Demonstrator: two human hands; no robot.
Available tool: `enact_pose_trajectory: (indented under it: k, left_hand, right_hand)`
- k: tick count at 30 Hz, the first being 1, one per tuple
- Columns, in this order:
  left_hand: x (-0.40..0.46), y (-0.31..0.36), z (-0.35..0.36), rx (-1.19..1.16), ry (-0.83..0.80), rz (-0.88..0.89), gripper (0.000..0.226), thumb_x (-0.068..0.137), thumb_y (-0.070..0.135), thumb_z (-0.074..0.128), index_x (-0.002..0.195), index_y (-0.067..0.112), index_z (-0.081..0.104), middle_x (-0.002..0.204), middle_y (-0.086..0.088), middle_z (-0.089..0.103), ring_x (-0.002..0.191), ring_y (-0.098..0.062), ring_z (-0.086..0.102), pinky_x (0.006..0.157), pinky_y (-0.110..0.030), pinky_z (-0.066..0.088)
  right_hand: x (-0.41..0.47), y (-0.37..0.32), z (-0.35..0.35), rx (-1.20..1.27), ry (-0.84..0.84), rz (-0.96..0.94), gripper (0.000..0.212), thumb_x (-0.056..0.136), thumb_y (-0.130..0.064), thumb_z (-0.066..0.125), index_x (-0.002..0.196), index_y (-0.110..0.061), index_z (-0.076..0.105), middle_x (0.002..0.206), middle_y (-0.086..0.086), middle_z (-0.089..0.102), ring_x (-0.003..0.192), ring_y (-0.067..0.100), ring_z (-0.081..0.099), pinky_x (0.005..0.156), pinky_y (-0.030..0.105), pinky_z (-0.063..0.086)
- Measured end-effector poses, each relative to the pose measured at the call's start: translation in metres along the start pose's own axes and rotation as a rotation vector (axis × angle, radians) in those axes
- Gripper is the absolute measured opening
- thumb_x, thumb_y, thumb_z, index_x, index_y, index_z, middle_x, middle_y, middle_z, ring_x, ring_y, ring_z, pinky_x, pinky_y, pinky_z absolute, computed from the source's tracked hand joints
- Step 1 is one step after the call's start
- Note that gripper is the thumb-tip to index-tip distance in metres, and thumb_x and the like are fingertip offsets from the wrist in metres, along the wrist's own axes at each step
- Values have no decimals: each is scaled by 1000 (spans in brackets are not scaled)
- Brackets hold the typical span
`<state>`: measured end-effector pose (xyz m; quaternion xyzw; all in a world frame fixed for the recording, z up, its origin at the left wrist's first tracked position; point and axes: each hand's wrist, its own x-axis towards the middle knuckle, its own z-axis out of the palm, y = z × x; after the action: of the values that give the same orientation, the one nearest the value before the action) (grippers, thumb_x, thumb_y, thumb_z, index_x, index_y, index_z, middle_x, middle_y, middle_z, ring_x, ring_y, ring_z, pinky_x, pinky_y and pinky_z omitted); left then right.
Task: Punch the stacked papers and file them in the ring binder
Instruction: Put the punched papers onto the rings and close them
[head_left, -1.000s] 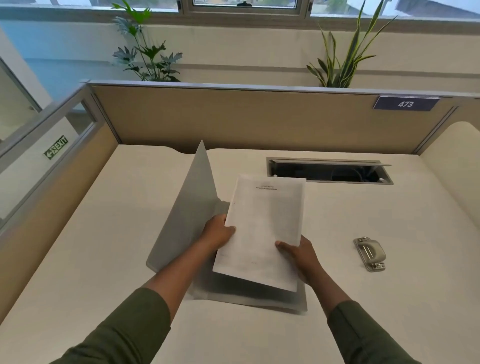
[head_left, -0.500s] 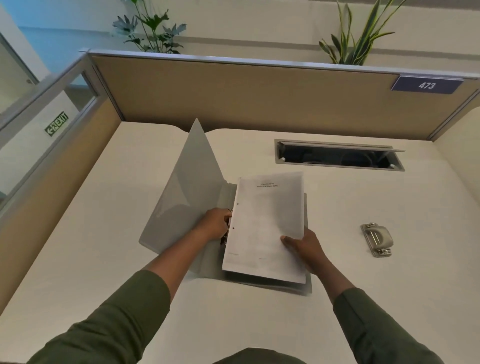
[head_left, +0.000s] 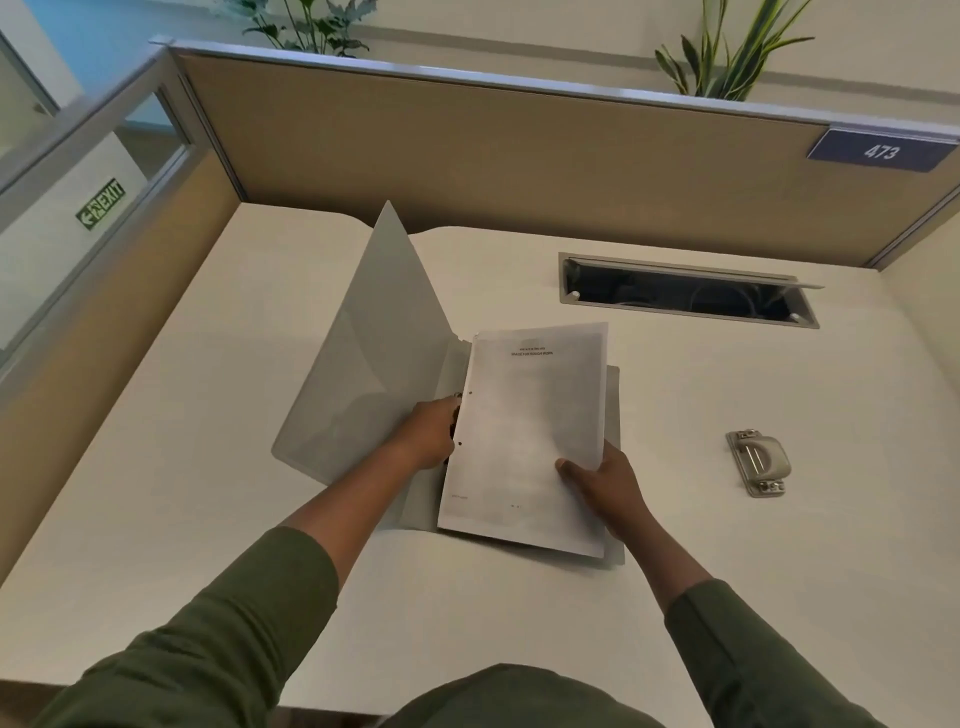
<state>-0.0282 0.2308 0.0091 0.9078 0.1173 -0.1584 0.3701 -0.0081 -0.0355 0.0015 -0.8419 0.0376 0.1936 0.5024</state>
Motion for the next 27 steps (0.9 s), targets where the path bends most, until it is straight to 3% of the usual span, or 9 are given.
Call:
enact_pose_trajectory:
  k: [4,7,11,18,27]
  left_hand:
    - [-4,2,0,-4,-1,8,57,77,4,55,124,37,49,98,8,70,86,-18,66,75,-34,57]
    - [-4,1,2,-46,-40,-31,70,81,2,59,144,26,40,126,-2,63,107,-22,63,92,-33,52]
    - [-4,1,3,54,-66,-51,79,76,11,77,146,17,40,138,-8,53,120,-23,55,99,-29,45]
    - [-5,2,8,150,-81,-14,95,72,20,77,152,23,26,140,-13,42,129,-28,42,99,-28,38]
    - [-6,5,15,204,-78,-6,92,76,27,74,152,27,21,141,-15,37,124,-29,46,98,-31,42]
  right_hand:
    - [-3,-4,0,-59,11,-4,41,83,-21,71,123,-17,63,111,3,70,99,24,66,87,38,55]
    - [-5,-4,0,-114,11,-10,42,83,-22,70,124,-16,62,112,4,69,100,26,65,84,35,53]
    - [-8,-6,-1,-135,20,-5,43,83,-21,70,125,-15,61,112,4,68,100,27,64,82,32,50]
    - [-11,-12,1,-129,50,24,39,82,-18,67,121,-15,62,107,2,67,93,23,62,77,28,46]
    - [-12,-15,-3,-138,52,37,41,82,-18,68,122,-15,61,109,2,66,98,25,63,79,28,46]
